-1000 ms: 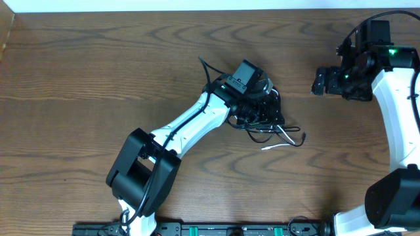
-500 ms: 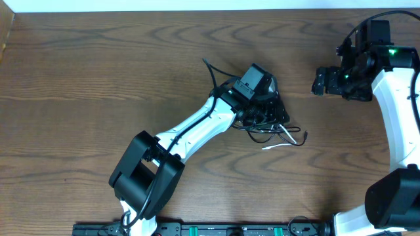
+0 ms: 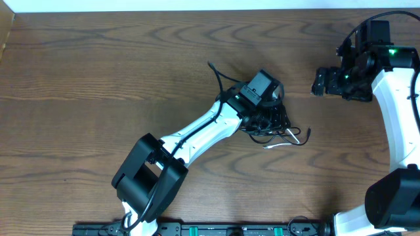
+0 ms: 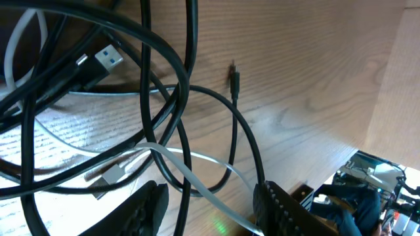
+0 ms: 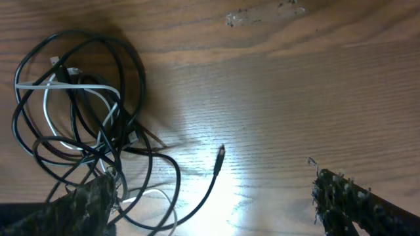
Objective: Untangle cables
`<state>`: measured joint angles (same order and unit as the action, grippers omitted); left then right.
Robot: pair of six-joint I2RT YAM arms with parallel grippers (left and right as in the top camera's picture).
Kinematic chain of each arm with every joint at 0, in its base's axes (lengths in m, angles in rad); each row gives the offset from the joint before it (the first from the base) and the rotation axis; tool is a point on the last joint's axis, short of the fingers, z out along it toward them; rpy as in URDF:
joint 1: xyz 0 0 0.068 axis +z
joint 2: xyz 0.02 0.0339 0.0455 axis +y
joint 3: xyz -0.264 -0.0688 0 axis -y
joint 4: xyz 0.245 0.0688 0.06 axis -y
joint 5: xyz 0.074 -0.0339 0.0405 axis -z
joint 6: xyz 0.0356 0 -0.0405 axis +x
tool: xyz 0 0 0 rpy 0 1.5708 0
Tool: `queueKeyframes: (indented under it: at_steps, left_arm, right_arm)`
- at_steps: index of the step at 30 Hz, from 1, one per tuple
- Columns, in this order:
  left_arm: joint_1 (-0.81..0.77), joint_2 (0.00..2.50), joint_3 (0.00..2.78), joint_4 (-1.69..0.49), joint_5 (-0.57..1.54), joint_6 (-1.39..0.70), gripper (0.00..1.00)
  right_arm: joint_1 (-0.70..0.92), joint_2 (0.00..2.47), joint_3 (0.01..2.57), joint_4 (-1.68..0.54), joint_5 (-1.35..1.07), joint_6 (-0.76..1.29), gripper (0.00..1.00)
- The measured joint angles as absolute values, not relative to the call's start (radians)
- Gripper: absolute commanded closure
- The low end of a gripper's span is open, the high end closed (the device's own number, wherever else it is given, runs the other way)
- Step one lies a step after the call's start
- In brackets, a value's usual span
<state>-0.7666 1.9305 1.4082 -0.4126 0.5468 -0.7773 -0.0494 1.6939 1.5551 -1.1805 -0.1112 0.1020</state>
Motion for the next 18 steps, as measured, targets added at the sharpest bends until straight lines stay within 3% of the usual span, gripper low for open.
queueKeyframes:
  at_steps: [18]
  left_arm:
    - [-0.776, 1.932, 1.359, -0.377, 0.523, -0.747, 0.54]
  right_arm:
    - [-0.049, 1.694, 1.555, -1.182, -0.111, 0.102, 0.06]
